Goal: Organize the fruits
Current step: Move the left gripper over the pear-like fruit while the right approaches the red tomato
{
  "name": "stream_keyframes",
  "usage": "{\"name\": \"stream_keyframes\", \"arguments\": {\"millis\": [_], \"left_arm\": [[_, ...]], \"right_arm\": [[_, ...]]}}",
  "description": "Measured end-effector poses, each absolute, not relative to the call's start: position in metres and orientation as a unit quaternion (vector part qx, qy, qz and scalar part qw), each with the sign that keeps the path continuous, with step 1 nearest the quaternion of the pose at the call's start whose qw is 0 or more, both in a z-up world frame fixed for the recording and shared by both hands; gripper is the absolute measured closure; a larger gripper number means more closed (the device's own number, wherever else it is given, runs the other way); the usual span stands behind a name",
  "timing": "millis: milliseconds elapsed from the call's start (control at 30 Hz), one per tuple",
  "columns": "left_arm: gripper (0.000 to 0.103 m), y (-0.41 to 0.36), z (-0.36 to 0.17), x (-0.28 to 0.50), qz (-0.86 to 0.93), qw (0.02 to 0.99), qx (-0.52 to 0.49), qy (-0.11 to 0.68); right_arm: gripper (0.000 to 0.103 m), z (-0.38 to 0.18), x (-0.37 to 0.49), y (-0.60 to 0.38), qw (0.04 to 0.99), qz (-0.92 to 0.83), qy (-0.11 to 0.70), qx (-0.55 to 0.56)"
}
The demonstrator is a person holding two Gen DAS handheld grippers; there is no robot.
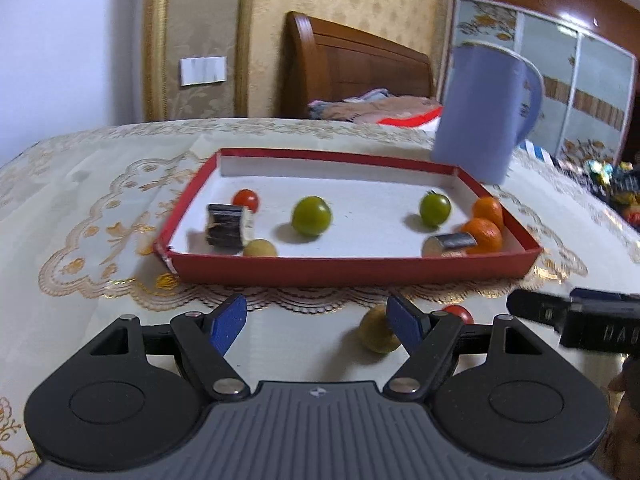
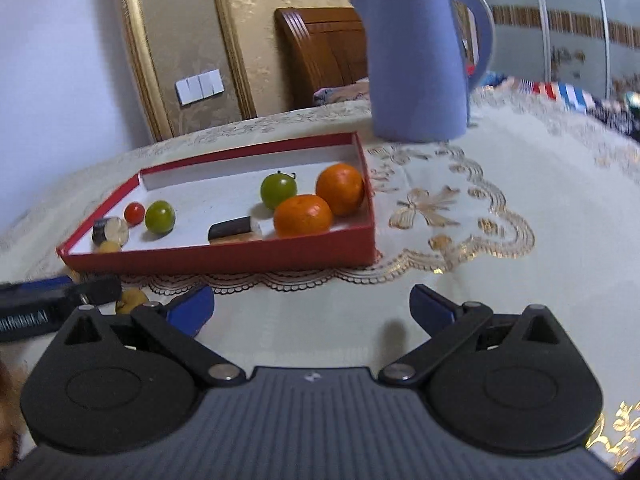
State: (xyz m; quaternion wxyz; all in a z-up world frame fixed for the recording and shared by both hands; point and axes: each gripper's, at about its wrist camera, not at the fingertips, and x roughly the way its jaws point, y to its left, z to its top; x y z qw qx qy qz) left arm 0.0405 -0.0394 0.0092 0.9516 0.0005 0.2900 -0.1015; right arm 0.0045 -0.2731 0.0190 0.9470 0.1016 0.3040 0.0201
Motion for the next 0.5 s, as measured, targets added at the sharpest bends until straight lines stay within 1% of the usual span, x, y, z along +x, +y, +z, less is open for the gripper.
{"name": "stream_keyframes", "arguments": {"millis": [33, 100, 167, 300, 333, 500], "left_arm": [[0.026, -0.042, 0.009, 0.041, -0.1, 0.953, 0.006, 0.287], [0.022, -0.047, 0.008, 0.04, -0.102, 0.954, 0.015, 0.283], [0.022, -0.051, 0.008, 0.039, -0.109, 0.953, 0.025, 0.281], [0.021, -0.049, 0.019, 0.022, -0.114, 0.97, 0.016, 0.214], [0.02, -0.049, 0.02, 0.022, -0.119, 0.97, 0.016, 0.214], [0.02, -0.063, 0.008, 0.037, -0.124, 0.953, 0.052, 0.27]], "right_arm": [[0.0, 0.018, 0.006, -0.275, 0.945, 0.021, 0.307, 0.108], [0.0, 0.016, 0.008, -0.275, 0.944, 0.026, 0.311, 0.11], [0.0, 0.015, 0.008, -0.274, 0.944, 0.025, 0.311, 0.107], [0.0, 0.014, 0.008, -0.277, 0.942, 0.022, 0.313, 0.118], [0.0, 0.014, 0.008, -0.279, 0.942, 0.022, 0.313, 0.122], [0.0, 0.014, 0.01, -0.279, 0.942, 0.023, 0.312, 0.124]]}}
